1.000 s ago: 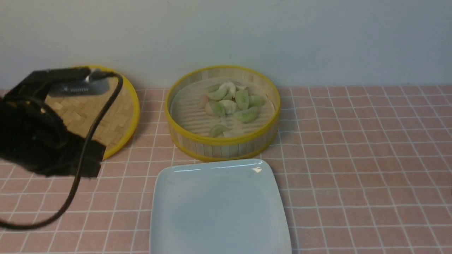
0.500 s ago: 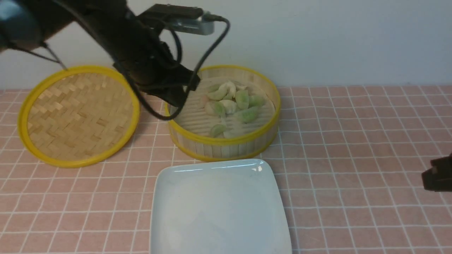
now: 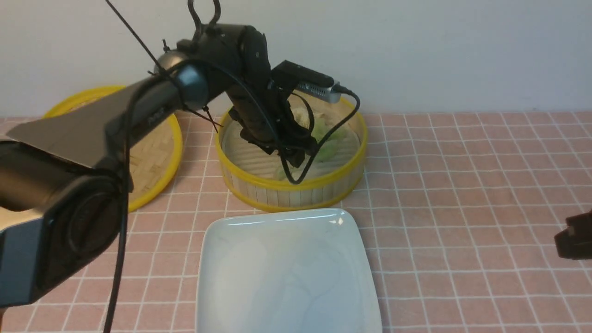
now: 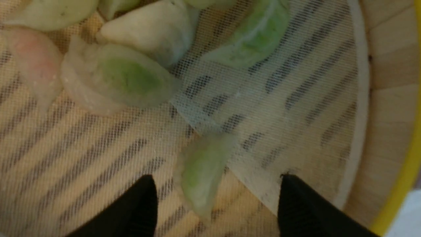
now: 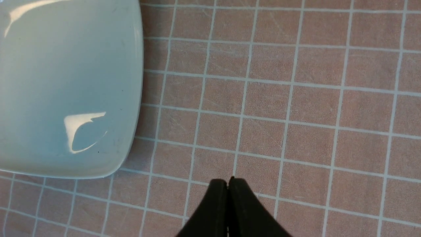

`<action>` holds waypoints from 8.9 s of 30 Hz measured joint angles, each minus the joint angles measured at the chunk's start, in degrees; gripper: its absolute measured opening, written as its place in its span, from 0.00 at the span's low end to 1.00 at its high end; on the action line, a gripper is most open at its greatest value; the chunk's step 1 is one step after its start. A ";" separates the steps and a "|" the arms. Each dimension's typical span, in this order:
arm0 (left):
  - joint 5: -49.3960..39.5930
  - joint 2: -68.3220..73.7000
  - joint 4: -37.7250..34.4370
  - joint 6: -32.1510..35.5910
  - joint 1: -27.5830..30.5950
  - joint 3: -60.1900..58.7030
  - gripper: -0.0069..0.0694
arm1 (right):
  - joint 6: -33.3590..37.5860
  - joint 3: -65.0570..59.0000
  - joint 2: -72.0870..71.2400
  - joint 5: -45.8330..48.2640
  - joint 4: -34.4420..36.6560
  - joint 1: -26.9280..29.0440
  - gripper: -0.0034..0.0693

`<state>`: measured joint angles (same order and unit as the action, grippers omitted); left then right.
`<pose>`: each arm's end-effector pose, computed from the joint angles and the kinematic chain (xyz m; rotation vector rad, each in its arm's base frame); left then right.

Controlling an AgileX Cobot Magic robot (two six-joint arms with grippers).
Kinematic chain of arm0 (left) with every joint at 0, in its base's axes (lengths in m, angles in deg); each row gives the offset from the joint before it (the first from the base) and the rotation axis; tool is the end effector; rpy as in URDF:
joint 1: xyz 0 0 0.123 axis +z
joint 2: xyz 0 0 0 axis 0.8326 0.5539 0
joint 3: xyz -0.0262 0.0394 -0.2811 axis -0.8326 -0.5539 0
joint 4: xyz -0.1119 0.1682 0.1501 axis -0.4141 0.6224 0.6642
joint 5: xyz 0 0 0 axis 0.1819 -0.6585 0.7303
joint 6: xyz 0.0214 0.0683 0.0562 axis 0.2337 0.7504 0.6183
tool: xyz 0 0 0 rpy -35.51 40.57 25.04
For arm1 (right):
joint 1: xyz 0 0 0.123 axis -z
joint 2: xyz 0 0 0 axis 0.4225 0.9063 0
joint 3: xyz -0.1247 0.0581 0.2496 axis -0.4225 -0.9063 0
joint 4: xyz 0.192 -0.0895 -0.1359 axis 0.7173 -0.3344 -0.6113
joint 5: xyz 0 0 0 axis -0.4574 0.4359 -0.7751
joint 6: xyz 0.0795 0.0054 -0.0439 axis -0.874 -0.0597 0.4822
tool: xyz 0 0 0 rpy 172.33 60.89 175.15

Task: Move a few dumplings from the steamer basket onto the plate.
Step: Use the left arm to grab a dumpling from the steamer, then use the left arm to put the dumpling into the plate, then use the right arm to grab a dumpling from inside the steamer, then use the right arm to put the dumpling into the plate, then use the right arm to grab a dumpling from inside the steamer, then use the right arm to put the dumpling into the plate

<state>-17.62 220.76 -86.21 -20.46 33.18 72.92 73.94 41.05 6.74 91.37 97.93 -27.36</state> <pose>0.4623 -0.2102 0.2033 0.7885 2.6051 -0.2407 0.1756 0.0351 0.3139 -0.1203 2.7298 0.4423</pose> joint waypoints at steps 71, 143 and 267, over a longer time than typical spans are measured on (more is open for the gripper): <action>-12.74 -38.18 5.88 -14.17 -8.67 -39.05 0.11 | 2.24 41.26 39.24 -8.99 -4.96 -16.15 0.14; -15.84 -75.48 15.44 -25.16 -8.67 -46.01 0.08 | 7.57 32.24 52.98 -5.53 8.19 -32.34 0.64; -15.86 -75.48 15.74 -26.22 -8.67 -46.01 0.08 | 13.22 27.19 48.58 -11.21 8.80 -32.41 0.39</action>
<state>-33.47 145.28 -70.46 -46.69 24.51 26.91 87.17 68.24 55.32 80.16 106.72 -59.77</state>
